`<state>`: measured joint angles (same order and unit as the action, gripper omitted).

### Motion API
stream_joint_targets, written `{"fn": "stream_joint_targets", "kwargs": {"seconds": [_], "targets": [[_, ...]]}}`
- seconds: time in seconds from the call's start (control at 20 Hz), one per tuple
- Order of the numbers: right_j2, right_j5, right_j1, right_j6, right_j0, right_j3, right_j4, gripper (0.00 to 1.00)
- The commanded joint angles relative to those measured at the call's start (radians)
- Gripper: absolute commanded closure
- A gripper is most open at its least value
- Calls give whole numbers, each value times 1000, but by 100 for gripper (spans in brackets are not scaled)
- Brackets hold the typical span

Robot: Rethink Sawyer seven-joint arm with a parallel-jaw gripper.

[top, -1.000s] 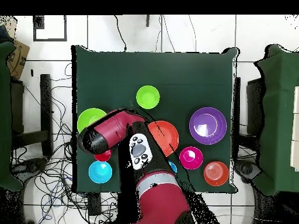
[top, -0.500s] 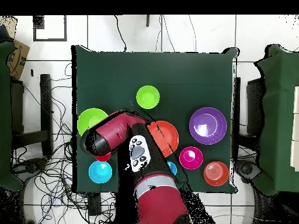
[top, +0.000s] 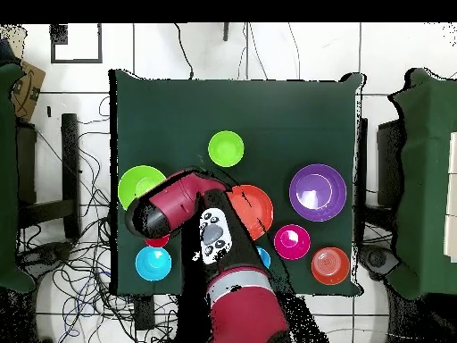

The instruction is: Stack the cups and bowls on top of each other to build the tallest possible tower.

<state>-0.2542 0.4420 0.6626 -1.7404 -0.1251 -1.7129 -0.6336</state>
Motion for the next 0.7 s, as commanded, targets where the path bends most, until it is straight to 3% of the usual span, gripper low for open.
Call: {"fn": "stream_joint_targets", "kwargs": {"seconds": [0.05, 0.7], "targets": [[-8, -21, -16, -11, 13, 10, -59, 0], [-52, -39, -30, 10, -11, -3, -43, 0]]}}
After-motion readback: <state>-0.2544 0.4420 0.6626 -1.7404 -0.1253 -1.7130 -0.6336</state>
